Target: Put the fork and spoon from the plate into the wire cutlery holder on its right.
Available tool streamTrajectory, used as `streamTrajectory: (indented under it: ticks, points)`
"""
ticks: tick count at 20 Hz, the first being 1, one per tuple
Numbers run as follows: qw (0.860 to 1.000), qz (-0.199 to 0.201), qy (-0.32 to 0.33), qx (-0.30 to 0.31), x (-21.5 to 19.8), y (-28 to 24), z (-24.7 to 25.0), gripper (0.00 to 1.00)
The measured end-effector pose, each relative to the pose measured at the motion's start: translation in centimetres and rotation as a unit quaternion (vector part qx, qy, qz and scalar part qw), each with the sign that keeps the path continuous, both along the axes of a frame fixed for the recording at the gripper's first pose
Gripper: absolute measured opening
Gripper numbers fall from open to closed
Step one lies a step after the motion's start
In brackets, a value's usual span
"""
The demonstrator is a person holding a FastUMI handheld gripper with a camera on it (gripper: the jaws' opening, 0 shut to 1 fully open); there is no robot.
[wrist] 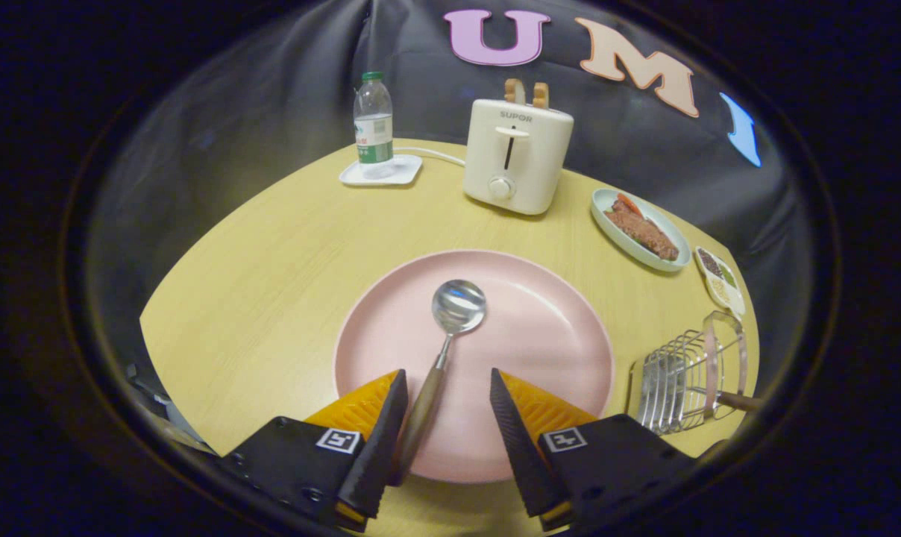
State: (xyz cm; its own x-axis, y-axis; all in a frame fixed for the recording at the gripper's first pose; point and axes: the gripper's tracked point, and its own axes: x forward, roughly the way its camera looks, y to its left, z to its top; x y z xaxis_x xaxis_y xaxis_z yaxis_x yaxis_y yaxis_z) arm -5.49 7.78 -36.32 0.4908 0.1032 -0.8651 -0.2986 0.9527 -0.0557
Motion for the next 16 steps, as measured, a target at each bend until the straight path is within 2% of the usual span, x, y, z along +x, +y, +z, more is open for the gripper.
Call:
streamTrajectory:
  ticks: [8, 9, 12, 16]
  points:
    - [1.0, -0.003, 0.026, 0.003, -0.5, 0.4, -0.9, 0.25]
    - [1.0, -0.005, 0.024, 0.004, -0.3, 0.3, -0.9, 0.24]
    - [0.999, 0.016, 0.04, -0.005, -0.6, 0.1, -0.8, 0.09]
    - [0.999, 0.03, 0.036, -0.022, -0.3, -0.9, 0.3, 0.09]
